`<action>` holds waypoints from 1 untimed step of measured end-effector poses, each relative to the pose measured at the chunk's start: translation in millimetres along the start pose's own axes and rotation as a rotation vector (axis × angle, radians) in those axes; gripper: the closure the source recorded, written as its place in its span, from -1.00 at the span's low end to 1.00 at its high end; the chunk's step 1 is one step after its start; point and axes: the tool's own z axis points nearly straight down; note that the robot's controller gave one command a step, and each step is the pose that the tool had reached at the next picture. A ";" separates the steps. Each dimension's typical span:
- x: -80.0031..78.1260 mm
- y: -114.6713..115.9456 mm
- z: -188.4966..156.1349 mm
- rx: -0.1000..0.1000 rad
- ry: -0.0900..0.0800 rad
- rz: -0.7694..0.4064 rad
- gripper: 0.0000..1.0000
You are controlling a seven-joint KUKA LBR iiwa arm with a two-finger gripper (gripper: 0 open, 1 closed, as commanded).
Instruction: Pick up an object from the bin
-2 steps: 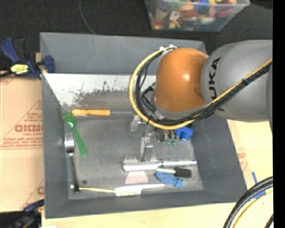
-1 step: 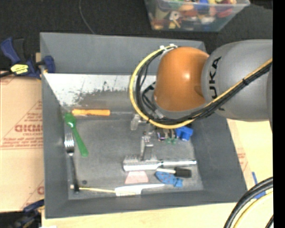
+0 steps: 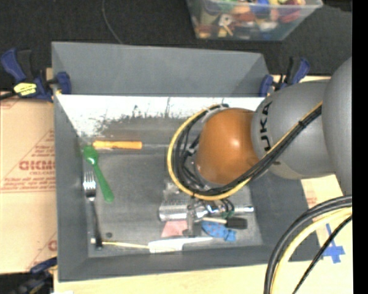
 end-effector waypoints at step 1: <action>24.5 -0.4 -40.6 0.003 -0.009 -0.107 -1.00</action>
Offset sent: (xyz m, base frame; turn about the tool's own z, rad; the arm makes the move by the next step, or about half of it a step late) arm -0.0169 -0.0294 -0.0043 0.0054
